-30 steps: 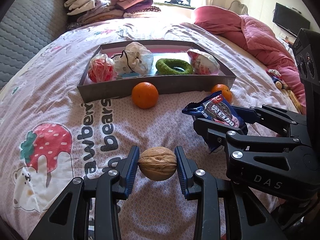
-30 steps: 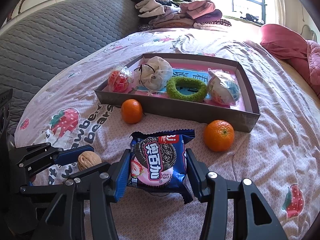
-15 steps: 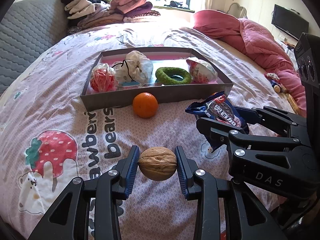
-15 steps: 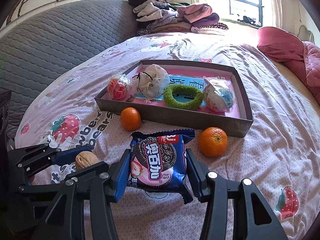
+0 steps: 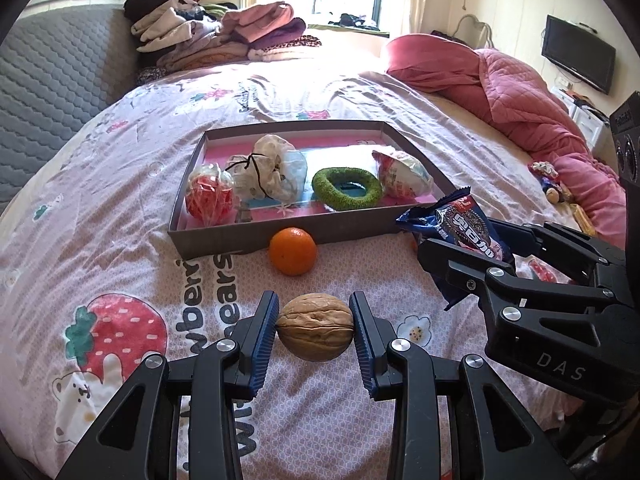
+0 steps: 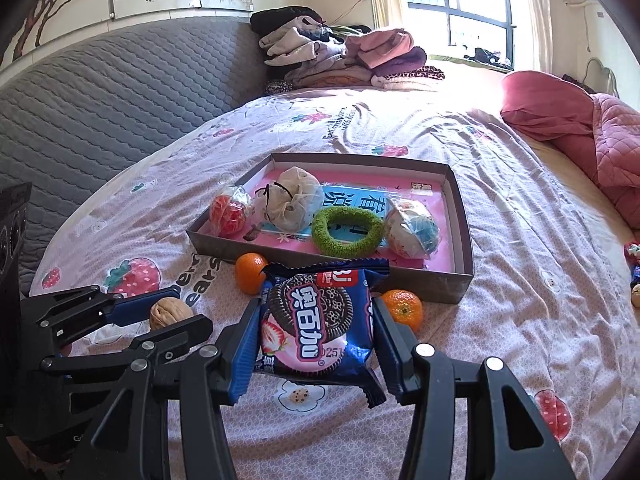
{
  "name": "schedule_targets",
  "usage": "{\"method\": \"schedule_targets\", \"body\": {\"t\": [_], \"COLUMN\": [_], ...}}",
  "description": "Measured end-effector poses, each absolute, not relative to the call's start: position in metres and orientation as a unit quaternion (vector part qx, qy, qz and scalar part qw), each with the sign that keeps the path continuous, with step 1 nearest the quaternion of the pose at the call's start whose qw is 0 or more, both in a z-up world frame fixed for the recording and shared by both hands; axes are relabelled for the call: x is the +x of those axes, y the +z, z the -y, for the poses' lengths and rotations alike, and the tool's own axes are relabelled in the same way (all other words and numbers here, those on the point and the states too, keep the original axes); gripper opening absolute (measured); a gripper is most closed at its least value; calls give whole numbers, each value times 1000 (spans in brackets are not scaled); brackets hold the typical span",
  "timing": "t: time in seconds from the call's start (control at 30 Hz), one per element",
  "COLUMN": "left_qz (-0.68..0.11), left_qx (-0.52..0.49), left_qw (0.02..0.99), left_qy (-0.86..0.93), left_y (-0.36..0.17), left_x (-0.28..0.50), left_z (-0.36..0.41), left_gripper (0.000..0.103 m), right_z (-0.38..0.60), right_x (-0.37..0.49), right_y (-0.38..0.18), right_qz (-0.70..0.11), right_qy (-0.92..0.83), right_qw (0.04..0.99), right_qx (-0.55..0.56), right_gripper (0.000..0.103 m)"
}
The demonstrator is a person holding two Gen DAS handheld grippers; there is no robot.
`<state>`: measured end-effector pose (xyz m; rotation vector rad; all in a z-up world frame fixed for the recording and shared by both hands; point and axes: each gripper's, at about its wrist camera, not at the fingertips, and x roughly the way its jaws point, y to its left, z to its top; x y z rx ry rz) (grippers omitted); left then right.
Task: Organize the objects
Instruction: 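Lift and carry the walnut with left tool while right tool carries the cookie packet to the tray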
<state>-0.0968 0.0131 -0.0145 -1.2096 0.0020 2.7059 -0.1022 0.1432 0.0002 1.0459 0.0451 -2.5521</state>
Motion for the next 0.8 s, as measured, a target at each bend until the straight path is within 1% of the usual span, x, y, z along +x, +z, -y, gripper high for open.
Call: {"method": "schedule_targets", "body": {"t": [0.47, 0.8], "left_qz": [9, 11], "left_qx": [-388, -382], "left_qw": [76, 68], "left_qy": [918, 922], "left_y": [3, 6], "left_x": [-104, -109], "left_z": [-4, 3], "left_gripper": [37, 37], "right_z": [-148, -152], "right_x": [-100, -102], "right_y": [8, 16], "right_qz": [-6, 1], "right_qy": [-913, -917], "right_qw": [190, 191], "right_qx": [361, 350], "right_gripper": [52, 52]}}
